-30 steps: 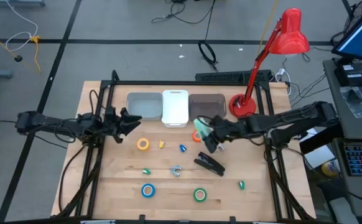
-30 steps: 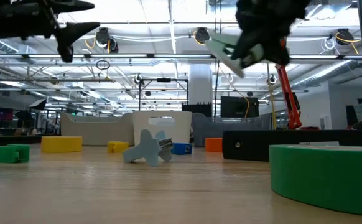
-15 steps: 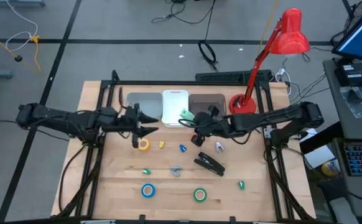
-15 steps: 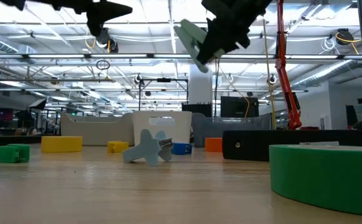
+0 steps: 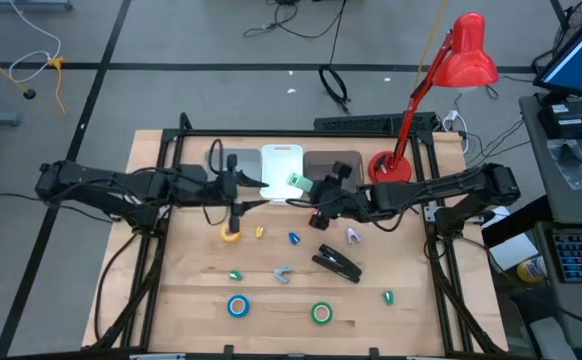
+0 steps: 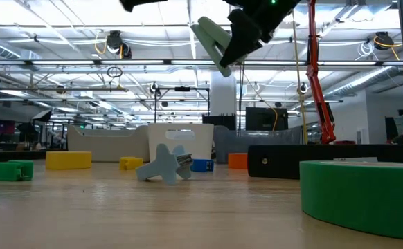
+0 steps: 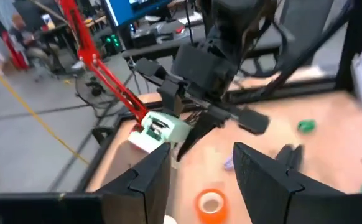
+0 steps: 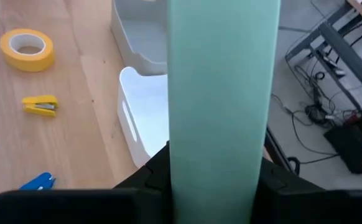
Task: Pick and place Stapler, Stapler remover, tape
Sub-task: Put the light green stapler into the gray bin
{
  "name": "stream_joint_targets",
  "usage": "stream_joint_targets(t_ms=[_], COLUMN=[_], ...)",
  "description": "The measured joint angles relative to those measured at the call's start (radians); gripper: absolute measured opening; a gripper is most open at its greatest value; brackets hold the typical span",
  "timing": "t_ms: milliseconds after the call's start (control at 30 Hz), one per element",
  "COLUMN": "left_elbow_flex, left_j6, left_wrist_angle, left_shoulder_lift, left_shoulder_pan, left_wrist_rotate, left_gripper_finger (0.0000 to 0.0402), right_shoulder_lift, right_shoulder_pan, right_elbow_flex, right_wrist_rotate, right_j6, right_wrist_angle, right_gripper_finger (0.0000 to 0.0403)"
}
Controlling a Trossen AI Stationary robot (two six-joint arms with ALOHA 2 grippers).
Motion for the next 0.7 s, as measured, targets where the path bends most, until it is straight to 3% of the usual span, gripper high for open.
stream_joint_targets(t_ms=[200, 500, 700], left_elbow_flex=[0.113, 0.313, 0.335], left_j6=[0.136, 0.166, 0.172], left_wrist_angle=[-0.085, -0.248, -0.276], left_shoulder_lift=[0.113, 0.238, 0.301], left_shoulder_pan=[0.0, 0.0, 0.0], left_wrist_rotate=[-0.066, -0.092, -0.094], left_gripper_finger=[0.0177, 0.0177, 0.0177], right_shoulder_lift=[0.0, 0.0, 0.0], right_shoulder_pan=[-0.002, -0.002, -0.002], right_elbow_flex=[-0.002, -0.002, -0.002], right_wrist_rotate=[0.0, -0.003, -0.004], right_j6=[-0.019, -0.049, -0.049], right_wrist_angle=[-0.011, -0.038, -0.038], right_gripper_finger=[0.0105, 0.0105, 0.0105])
